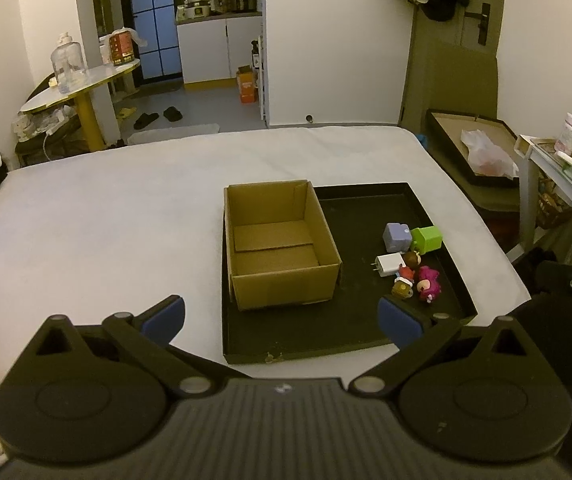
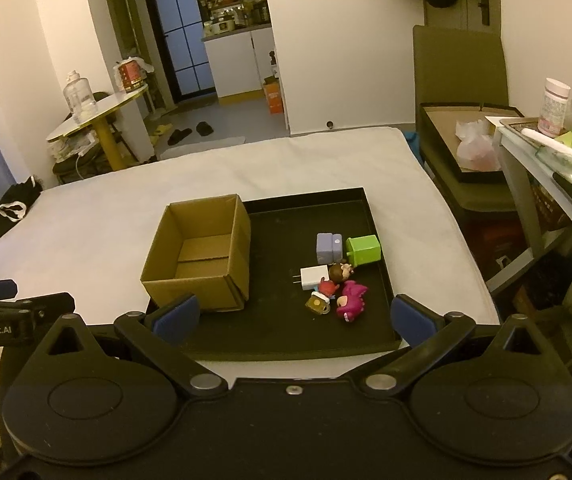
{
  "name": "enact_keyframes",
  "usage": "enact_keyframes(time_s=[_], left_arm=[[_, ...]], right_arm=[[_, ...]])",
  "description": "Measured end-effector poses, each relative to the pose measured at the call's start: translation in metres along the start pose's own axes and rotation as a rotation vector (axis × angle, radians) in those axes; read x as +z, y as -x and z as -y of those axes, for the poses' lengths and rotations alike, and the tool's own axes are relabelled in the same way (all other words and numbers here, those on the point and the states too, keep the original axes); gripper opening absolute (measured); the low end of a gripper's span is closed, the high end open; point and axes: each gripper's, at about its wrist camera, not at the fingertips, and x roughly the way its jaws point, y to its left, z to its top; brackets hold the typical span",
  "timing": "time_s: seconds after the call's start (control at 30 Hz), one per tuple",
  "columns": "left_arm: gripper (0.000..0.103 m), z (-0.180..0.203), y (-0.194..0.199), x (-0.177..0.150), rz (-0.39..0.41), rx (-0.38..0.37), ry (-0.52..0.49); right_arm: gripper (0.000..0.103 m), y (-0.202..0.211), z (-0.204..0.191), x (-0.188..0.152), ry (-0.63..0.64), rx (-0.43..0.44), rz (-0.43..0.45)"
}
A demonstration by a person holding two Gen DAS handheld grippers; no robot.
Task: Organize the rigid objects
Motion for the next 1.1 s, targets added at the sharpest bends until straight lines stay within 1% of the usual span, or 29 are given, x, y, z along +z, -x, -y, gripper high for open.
enact_keyframes(time_s=[0.63, 1.1], left_arm=[[0.102, -0.0037, -0.0022, -0.0009, -0.020, 0.000, 0.014], [0.102, -0.0008, -0.0066, -0.0019, -0.031, 0.008, -0.007]], right_arm=[[0.103, -0.0018, 0.0006, -0.0006, -0.004, 0.013, -0.017], [0.103, 0.0007, -0.0013, -0.0013, -0.001, -0.016, -0.014]])
